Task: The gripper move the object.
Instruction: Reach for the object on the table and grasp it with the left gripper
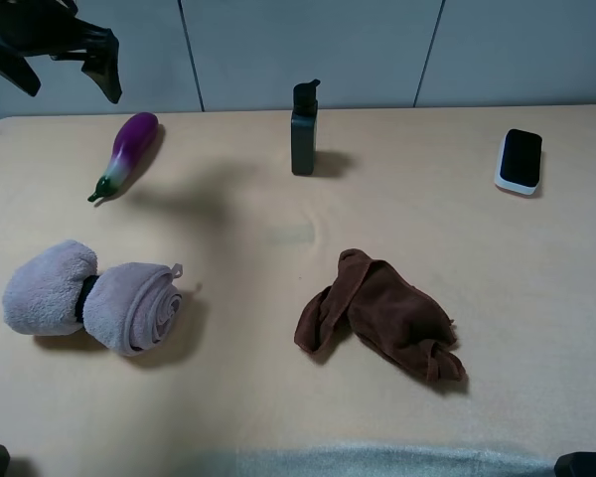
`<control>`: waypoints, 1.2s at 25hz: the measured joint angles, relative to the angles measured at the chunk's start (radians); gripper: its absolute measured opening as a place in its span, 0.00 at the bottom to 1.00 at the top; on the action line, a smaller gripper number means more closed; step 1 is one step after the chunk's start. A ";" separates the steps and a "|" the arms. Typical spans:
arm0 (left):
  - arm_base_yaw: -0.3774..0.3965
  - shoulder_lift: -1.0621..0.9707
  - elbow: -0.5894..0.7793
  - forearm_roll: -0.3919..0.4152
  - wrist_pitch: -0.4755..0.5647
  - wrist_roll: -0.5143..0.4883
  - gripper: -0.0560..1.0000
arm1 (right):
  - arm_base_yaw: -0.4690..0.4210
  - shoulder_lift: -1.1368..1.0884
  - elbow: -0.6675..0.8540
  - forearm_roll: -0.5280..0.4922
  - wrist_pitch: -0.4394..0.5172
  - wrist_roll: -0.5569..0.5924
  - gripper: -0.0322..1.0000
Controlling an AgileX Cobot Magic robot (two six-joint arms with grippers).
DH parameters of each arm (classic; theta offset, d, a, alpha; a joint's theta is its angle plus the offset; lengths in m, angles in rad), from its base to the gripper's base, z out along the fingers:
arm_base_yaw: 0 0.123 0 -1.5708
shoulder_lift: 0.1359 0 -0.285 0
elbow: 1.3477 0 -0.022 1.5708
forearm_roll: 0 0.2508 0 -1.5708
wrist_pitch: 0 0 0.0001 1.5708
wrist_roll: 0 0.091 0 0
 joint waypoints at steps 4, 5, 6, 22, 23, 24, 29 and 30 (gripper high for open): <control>0.000 0.062 -0.036 0.000 0.000 0.000 0.98 | 0.000 0.000 0.000 0.000 0.000 0.000 0.70; 0.000 0.074 -0.047 0.000 0.000 0.000 0.98 | 0.000 0.000 0.000 0.000 0.000 0.000 0.70; 0.000 0.091 -0.058 0.000 0.000 -0.001 0.98 | 0.000 0.000 0.000 0.000 0.000 0.000 0.70; 0.001 0.270 -0.110 0.003 -0.048 -0.031 0.98 | 0.000 0.000 0.000 0.000 0.000 0.000 0.70; 0.001 0.278 -0.114 0.003 -0.054 -0.034 0.98 | 0.000 0.000 0.000 0.000 0.000 0.000 0.70; 0.001 0.288 -0.116 0.004 -0.061 -0.036 0.98 | 0.000 0.000 0.000 0.000 0.000 0.000 0.70; 0.001 0.321 -0.119 0.013 -0.097 -0.041 0.98 | 0.000 0.000 0.000 0.000 0.000 0.000 0.70; 0.001 0.326 -0.120 0.017 -0.106 -0.041 0.98 | 0.000 0.000 0.000 0.000 0.000 0.000 0.70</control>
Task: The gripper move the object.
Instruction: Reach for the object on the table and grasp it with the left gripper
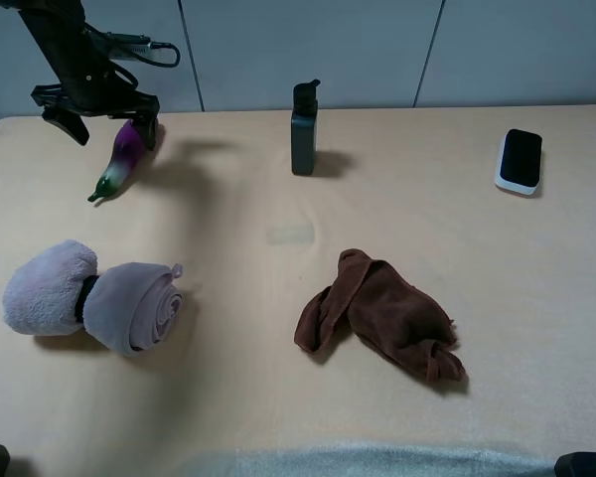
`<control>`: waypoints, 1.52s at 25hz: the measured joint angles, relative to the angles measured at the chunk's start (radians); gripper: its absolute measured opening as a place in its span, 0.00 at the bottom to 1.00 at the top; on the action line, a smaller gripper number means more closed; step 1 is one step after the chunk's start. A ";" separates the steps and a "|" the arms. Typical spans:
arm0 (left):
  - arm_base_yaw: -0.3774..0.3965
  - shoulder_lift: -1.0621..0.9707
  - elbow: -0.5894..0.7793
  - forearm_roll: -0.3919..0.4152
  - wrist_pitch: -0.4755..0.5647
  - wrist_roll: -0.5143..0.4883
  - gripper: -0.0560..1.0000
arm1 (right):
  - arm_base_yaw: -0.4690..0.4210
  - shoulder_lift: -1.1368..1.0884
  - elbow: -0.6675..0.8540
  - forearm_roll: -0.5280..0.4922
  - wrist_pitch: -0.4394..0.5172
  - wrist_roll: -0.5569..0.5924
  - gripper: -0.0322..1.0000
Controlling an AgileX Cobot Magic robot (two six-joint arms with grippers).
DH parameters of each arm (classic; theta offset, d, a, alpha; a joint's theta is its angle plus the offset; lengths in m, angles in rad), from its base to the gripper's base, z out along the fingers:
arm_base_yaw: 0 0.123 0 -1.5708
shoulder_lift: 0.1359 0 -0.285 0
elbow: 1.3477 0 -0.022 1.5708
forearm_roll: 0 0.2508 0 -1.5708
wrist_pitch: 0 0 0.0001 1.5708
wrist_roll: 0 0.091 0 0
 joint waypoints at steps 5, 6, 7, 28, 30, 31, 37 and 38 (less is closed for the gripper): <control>0.000 0.042 0.000 0.005 -0.035 0.000 0.98 | 0.000 0.000 0.000 0.000 0.000 0.000 0.70; 0.000 0.052 0.000 0.005 -0.041 -0.001 0.98 | 0.000 0.000 0.000 0.000 0.000 0.000 0.70; 0.000 0.058 0.000 0.006 -0.051 -0.001 0.98 | 0.000 0.000 0.000 0.000 0.000 0.000 0.70; 0.000 0.105 0.000 0.004 -0.102 -0.001 0.81 | 0.000 0.000 0.000 0.000 0.000 0.000 0.70; 0.000 0.105 0.000 0.004 -0.102 -0.001 0.80 | 0.000 0.000 0.000 0.000 0.000 0.000 0.70; 0.000 0.105 0.000 0.004 -0.103 -0.001 0.79 | 0.000 0.000 0.000 0.000 0.000 0.000 0.70; -0.001 0.105 0.000 0.004 -0.104 -0.002 0.65 | 0.000 0.000 0.000 0.000 0.000 0.000 0.70; -0.001 0.105 0.000 0.004 -0.104 -0.002 0.63 | 0.000 0.000 0.000 0.000 0.000 0.000 0.70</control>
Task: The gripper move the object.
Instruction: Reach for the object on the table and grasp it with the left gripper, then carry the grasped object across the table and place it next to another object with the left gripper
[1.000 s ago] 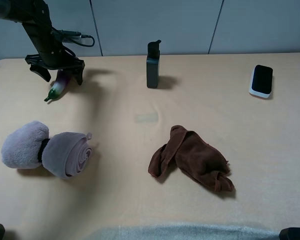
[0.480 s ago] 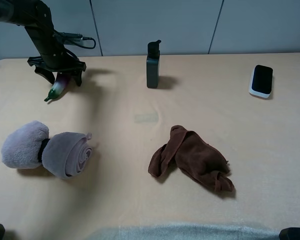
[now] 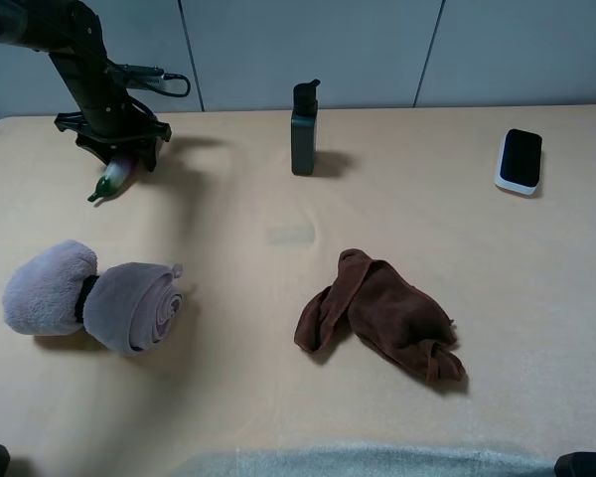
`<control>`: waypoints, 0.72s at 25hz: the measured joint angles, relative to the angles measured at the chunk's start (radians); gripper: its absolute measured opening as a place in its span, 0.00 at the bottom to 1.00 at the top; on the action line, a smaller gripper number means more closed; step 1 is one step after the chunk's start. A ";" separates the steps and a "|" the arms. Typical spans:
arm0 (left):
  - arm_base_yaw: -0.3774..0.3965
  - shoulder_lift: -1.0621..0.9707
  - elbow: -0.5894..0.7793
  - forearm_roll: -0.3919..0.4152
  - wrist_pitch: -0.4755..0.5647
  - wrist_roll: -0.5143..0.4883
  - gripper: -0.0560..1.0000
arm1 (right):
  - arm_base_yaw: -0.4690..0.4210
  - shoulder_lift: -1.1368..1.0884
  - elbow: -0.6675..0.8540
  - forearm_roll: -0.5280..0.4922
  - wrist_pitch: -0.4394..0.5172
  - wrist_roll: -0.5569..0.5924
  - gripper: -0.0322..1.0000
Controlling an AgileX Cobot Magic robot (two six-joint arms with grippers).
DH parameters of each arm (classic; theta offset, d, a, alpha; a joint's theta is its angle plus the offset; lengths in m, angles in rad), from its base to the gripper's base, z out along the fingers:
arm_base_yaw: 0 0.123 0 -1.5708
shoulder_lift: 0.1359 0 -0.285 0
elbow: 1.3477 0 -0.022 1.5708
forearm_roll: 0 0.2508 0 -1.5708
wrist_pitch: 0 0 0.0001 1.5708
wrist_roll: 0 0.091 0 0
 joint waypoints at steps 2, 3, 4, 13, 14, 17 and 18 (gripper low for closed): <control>0.000 0.000 0.000 0.000 -0.001 0.000 0.58 | 0.000 0.000 0.000 0.000 0.000 0.000 0.70; 0.000 0.000 0.000 0.000 -0.001 0.000 0.56 | 0.000 0.000 0.000 0.000 0.000 0.000 0.70; 0.000 0.003 0.000 0.001 -0.001 0.000 0.53 | 0.000 0.000 0.000 0.000 0.000 0.000 0.70; 0.000 0.003 0.000 0.001 -0.001 0.000 0.50 | 0.000 0.000 0.000 0.000 0.000 0.000 0.70; 0.000 0.003 0.000 0.001 -0.001 0.000 0.50 | 0.000 0.000 0.000 0.000 0.000 0.000 0.70; 0.000 0.003 0.000 0.001 -0.001 0.000 0.50 | 0.000 0.000 0.000 0.000 0.000 0.000 0.70; 0.000 0.003 0.000 0.001 -0.001 0.000 0.50 | 0.000 0.000 0.000 0.000 0.000 0.000 0.70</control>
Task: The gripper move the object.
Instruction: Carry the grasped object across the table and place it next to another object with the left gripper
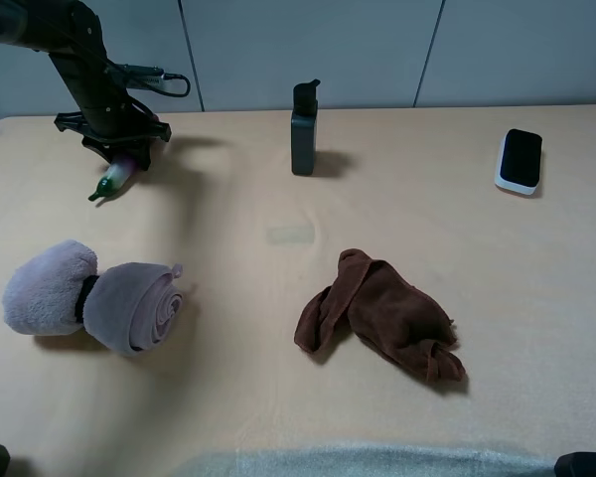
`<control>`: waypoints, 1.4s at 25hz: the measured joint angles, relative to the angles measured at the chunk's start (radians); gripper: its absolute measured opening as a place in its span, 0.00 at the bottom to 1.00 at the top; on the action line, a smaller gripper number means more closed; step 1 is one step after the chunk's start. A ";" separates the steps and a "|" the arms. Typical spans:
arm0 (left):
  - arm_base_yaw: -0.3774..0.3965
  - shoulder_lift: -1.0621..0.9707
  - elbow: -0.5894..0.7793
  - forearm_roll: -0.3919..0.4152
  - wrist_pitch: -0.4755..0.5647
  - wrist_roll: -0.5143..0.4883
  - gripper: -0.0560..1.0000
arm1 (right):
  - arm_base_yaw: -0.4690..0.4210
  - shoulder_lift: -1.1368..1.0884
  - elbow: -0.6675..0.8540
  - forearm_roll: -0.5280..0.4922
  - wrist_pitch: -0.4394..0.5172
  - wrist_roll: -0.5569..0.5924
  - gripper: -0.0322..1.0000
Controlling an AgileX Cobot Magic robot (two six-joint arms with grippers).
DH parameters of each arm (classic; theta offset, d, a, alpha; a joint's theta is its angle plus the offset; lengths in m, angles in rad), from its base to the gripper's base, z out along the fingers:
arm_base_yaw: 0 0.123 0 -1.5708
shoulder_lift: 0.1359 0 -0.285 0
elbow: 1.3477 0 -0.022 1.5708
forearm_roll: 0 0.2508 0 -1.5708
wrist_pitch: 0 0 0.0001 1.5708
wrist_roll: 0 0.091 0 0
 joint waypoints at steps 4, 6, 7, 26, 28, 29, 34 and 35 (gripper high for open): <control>0.000 0.000 0.000 0.000 0.000 -0.001 0.50 | 0.000 0.000 0.000 0.000 0.000 0.000 0.70; 0.000 -0.003 0.000 0.000 0.000 -0.002 0.50 | 0.000 0.000 0.000 0.000 0.000 0.000 0.70; 0.000 -0.007 0.000 0.000 0.000 -0.002 0.50 | 0.000 0.000 0.000 0.000 0.000 0.000 0.70; -0.009 -0.031 -0.222 -0.001 0.325 -0.002 0.50 | 0.000 0.000 0.000 0.000 0.000 0.000 0.70; -0.018 -0.038 -0.227 -0.001 0.342 -0.002 0.50 | 0.000 0.000 0.000 0.000 0.000 0.000 0.70; -0.024 -0.045 -0.227 -0.002 0.347 -0.002 0.50 | 0.000 0.000 0.000 0.000 0.000 0.000 0.70; -0.051 -0.077 -0.232 -0.013 0.373 -0.003 0.50 | 0.000 0.000 0.000 0.000 0.000 0.000 0.70; -0.057 -0.085 -0.232 -0.013 0.380 -0.005 0.50 | 0.000 0.000 0.000 0.000 0.000 0.000 0.70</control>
